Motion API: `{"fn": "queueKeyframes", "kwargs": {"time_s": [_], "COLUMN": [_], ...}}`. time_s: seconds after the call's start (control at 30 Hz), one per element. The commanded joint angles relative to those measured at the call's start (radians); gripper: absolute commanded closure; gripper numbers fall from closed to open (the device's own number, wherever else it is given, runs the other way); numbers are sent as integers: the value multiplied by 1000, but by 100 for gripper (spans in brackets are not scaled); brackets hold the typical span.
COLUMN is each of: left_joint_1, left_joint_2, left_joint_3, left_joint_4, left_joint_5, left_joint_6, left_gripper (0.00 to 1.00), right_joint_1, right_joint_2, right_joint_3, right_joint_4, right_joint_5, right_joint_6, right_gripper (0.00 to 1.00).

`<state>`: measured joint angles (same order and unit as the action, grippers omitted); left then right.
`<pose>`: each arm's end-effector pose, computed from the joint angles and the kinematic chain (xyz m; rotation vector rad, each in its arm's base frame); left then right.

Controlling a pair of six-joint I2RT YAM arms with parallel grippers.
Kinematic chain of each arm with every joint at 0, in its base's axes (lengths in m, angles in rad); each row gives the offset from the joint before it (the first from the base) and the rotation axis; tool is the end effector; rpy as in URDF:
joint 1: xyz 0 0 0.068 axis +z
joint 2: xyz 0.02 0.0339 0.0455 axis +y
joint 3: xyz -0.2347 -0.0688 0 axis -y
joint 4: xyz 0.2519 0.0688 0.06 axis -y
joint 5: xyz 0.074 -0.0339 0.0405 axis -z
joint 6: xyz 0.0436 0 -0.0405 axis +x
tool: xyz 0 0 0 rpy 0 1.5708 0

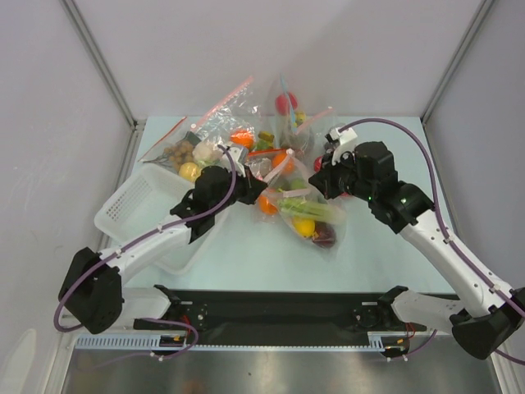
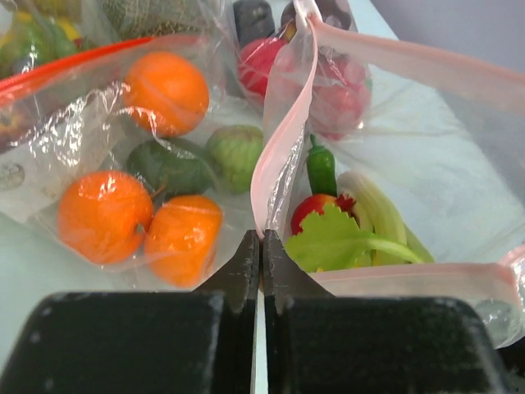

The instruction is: Open the zip-top bag and remove the fake food

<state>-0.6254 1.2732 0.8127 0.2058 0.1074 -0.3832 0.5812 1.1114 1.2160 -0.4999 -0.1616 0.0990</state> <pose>0.2543 -0.1894 0.2501 0.3077 1.8755 -0.7986 0.2203 0.1531 0.3648 -0.5844 1.9233 0.5994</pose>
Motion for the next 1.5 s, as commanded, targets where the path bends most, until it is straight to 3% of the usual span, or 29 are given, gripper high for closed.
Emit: {"fn": "queueKeyframes", "kwargs": {"time_s": [0.0,0.07,0.1,0.27,0.47,0.8,1.03,1.47], "left_joint_1": [-7,-7,-8,-8,-8,-40,-80,-135], "left_joint_2": [-63,-83,-110,-210,-238,10,129,166], "left_joint_3": [-40,-56,-64,-73,-21,180,304,352], "left_joint_4": [32,47,50,61,87,14,-181,-439], "left_joint_5": [0,18,20,-9,131,350,477,508], "left_joint_6": [36,61,84,171,276,359,466,572], "left_gripper": [100,76,54,36,32,34,34,32], "right_joint_1": [12,14,16,16,20,23,26,26], "right_joint_2": [-4,4,10,21,5,-24,-35,-18], "right_joint_3": [25,19,8,-16,-38,-72,-84,-76], "right_joint_4": [21,18,18,14,0,-38,-52,-52], "right_joint_5": [23,22,19,8,-13,-70,-65,-56], "right_joint_6": [-21,-22,-21,-31,-45,-77,-87,-97], "right_gripper": [100,100,100,100,100,100,100,100]}}
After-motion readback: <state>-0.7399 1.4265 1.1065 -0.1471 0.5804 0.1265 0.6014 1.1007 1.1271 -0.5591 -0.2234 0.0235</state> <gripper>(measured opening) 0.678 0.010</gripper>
